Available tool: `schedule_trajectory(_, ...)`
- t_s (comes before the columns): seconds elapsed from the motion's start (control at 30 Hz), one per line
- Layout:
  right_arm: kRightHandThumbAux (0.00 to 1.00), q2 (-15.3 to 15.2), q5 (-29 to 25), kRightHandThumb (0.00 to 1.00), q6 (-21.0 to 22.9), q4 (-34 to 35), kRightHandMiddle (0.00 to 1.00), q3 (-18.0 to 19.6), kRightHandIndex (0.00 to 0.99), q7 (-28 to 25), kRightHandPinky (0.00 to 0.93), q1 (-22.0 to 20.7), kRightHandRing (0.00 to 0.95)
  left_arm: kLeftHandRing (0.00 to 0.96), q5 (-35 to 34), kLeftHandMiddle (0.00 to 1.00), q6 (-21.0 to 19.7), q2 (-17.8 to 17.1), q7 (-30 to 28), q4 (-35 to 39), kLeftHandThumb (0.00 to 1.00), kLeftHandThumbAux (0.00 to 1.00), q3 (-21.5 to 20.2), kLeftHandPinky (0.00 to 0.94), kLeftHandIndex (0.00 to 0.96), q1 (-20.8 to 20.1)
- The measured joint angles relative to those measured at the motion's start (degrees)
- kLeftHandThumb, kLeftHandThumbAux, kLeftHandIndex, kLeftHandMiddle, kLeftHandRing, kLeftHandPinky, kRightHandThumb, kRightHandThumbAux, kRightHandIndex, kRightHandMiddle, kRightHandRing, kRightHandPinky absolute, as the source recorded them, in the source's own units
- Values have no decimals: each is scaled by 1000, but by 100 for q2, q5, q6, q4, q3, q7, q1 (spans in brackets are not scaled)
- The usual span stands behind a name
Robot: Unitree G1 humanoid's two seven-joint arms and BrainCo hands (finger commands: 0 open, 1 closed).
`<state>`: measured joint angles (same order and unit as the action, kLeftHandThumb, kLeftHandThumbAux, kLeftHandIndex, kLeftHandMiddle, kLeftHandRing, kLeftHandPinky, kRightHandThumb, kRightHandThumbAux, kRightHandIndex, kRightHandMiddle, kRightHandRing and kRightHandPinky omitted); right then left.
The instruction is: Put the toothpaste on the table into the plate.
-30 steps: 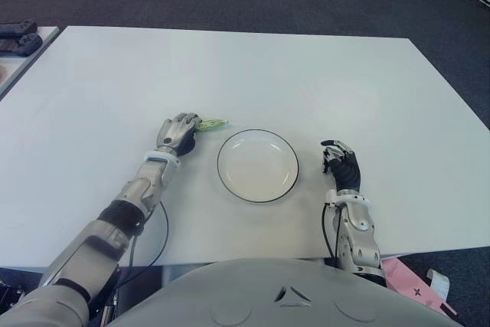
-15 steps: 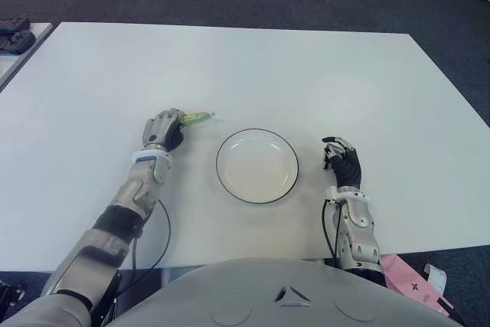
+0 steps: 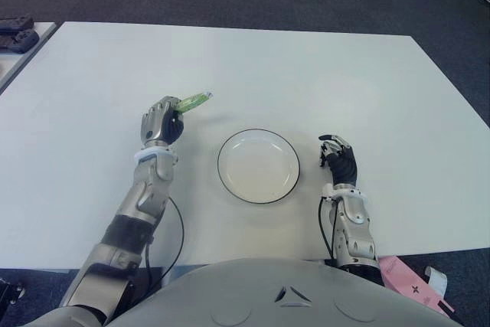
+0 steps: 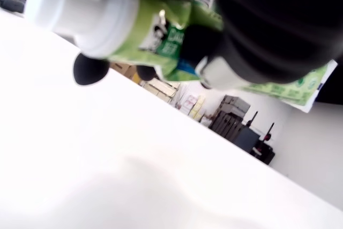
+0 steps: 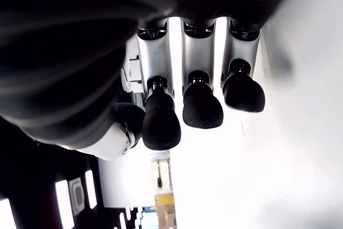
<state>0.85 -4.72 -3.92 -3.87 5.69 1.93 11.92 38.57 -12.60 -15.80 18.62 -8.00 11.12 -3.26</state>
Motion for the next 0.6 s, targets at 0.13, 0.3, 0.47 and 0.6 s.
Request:
schedule_trajectory(0.13,726,23,-4,702,45,5,792,0,438,1,778,-23,786,918,-92,544,32,112,3,119,852,666,-76,897,414,-9)
schedule_trajectory(0.3,726,42,-8,701,106,26,789,2,437,4,776,-45,783,924,-157,541,70,180,-3,378,851,666,-112,896,416,2)
schedule_trajectory(0.47,726,62,-21,701,205,71,786,8,437,18,772,-81,780,929,-207,542,244,189,-163,877,853,665,-75,898,417,42)
schedule_trajectory(0.6,726,65,-25,701,240,63,784,9,437,17,771,-105,780,931,-270,542,601,137,-277,1122,854,665,-43,897,418,41)
